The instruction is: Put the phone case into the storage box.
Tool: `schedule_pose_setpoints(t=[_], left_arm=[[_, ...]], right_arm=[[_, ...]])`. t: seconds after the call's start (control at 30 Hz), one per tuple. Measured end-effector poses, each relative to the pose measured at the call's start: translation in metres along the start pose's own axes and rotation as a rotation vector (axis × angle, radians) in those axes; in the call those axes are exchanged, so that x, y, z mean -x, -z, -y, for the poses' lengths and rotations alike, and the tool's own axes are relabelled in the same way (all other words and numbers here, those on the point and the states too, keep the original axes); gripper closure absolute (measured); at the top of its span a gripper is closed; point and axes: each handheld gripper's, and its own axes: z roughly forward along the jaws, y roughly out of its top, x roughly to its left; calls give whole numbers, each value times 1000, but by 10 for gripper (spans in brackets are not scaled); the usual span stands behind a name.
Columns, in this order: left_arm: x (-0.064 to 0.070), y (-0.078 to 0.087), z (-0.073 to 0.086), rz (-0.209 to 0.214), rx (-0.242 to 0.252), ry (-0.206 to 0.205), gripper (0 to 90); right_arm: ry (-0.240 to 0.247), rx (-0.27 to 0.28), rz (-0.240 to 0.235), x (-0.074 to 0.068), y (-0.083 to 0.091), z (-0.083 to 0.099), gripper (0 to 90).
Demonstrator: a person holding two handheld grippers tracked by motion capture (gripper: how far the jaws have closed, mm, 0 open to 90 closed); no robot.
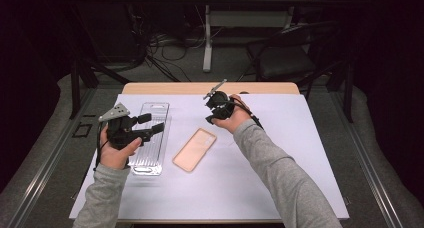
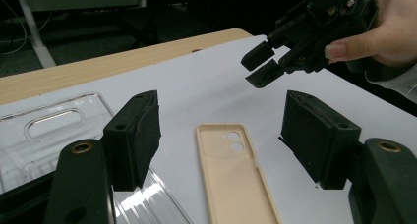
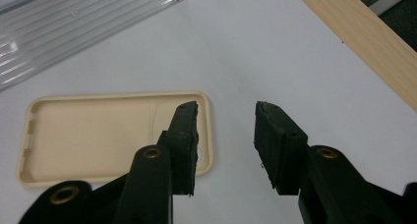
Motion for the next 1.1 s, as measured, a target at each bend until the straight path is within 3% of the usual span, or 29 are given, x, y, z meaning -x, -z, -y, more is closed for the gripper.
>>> schedule_pose_setpoints(t=[0.27,0.33,0.67,0.9,1.1], left_arm=[[-3,5,0,2,13,17,298],[-3,5,0,0,13,16,297],[-4,6,1,3,13,16,297],[-6,8,1,1,18,19,297],[-6,9,1,1,17,23,297]], right_arm=[[14,-47,-8,2,-11,-7,613],[-16,-76,-15,1,-13,-9,613],[-60,-215,-54,5,-35,-12,612],[-83,-236,-87,8,-44,-10,665],[-93,-260,-118,11,-50,-7,641]])
